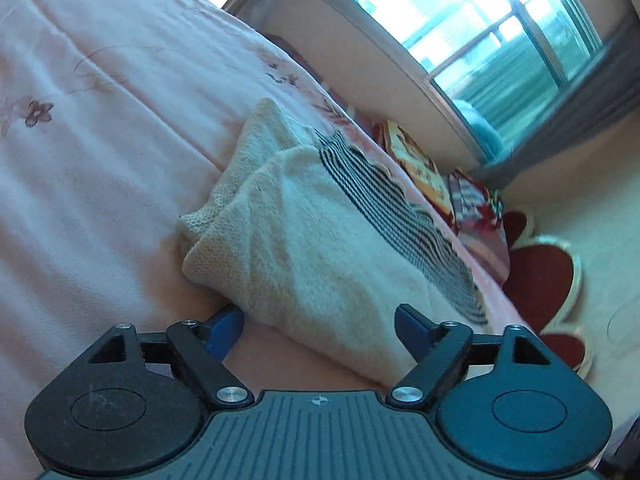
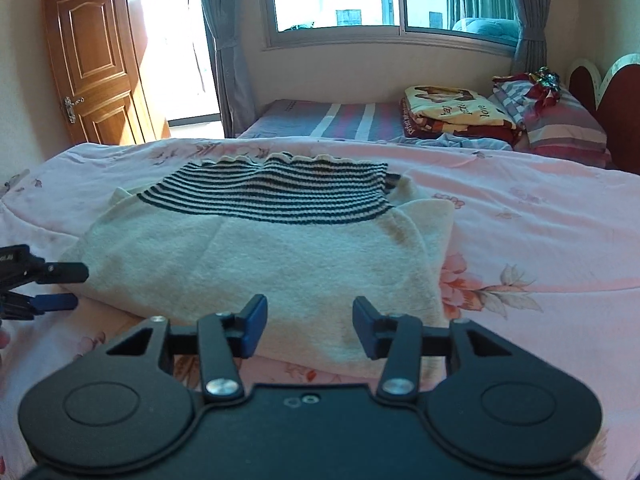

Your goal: Fold small clothes

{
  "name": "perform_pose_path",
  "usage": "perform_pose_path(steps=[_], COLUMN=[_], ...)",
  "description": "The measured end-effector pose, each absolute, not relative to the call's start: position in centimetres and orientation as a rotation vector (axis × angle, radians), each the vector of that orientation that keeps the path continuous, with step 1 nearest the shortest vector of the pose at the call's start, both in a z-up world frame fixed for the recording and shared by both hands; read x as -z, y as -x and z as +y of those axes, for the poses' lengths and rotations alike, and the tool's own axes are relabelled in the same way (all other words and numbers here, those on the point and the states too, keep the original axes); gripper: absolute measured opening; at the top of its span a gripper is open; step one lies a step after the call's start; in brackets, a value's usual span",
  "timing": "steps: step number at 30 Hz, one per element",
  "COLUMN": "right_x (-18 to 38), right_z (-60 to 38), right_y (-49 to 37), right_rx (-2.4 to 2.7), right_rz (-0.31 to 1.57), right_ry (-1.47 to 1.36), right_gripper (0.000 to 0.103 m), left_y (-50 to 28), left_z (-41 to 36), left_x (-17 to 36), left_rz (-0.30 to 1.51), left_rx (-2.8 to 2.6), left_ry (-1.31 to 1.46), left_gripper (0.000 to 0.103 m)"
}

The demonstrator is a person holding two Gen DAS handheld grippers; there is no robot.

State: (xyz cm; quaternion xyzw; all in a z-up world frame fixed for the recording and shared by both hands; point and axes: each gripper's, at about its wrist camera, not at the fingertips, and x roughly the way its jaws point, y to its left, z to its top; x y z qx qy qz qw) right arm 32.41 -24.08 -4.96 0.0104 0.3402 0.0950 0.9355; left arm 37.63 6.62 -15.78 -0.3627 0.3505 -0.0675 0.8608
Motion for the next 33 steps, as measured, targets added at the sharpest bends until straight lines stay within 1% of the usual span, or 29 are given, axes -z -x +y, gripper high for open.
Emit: perform_pose_path(steps=[1,5,6,7,8,9,10,11,13,17,18,20,23,24,25,27,29,33], right_x=[5.0,5.1,5.1,5.3,5.5,5.7,5.9,6.2,6.6,7.3,7.6,8.9,8.9,8.6,8.2,7.6,8.1,8.5], right_z=[-23.7,-22.3,-22.1,-21.7,-21.4,-21.0,-20.7,-20.3,-19.5,-17.7,-17.2,-16.4,-15.9,-15.9,-16.0,-16.2,-16.3,-16.3], right_y=[-32.7,-34.3,-34.8,-35.5,-36.2,-36.8,-37.4,-38.1,-39.0,-40.1,-40.2,-40.5,-40.0,-39.9,-39.7,-39.8,-40.4,-40.0], right_rx=[-0.206,-0.252,-0.262,-0.272,-0.280,-0.287,-0.294,-0.302,-0.314,-0.344,-0.345,-0.319,-0.308,-0.290,-0.265,-0.248,-0.259,-0.285], right_rz=[0.696,0.700,0.701,0.704,0.708,0.713,0.716,0.718,0.718,0.712,0.713,0.743,0.719,0.712,0.699,0.667,0.706,0.693], right_ry=[-0.030,-0.059,-0.065,-0.073,-0.082,-0.089,-0.095,-0.100,-0.107,-0.081,-0.049,0.035,0.091,0.092,0.082,0.075,0.060,0.045], right_gripper=[0.047,0.044,0.039,0.034,0.031,0.025,0.022,0.021,0.019,0.018,0.018,0.013,0.013,0.010,0.002,0.001,0.001,0.001], left_y=[-37.9,-39.1,-39.3,-39.6,-39.8,-40.0,-40.3,-40.7,-41.0,-41.0,-41.0,-40.9,-41.0,-41.1,-40.9,-41.1,-41.7,-41.2], left_z=[6.7,6.5,6.6,6.7,6.7,6.7,7.3,7.7,8.5,8.7,8.7,8.8,9.1,9.1,9.0,8.9,9.0,9.4], left_x=[16.1,17.0,17.1,17.3,17.5,17.7,18.1,18.6,19.4,19.2,19.2,19.6,20.2,20.0,19.7,19.6,19.5,19.6], left_rz=[0.714,0.645,0.633,0.620,0.619,0.619,0.623,0.634,0.640,0.645,0.639,0.629,0.635,0.640,0.648,0.655,0.659,0.658], left_rx=[0.142,0.101,0.088,0.069,0.038,0.008,-0.017,-0.025,0.009,0.056,0.063,0.069,0.081,0.080,0.078,0.078,0.079,0.084], left_ry=[0.800,0.860,0.867,0.873,0.869,0.870,0.887,0.914,0.977,0.928,0.937,0.941,0.946,0.941,0.941,0.937,0.935,0.919], left_gripper=[0.092,0.092,0.091,0.083,0.067,0.058,0.039,0.023,0.020,0.016,0.016,0.016,0.016,0.016,0.016,0.016,0.016,0.016])
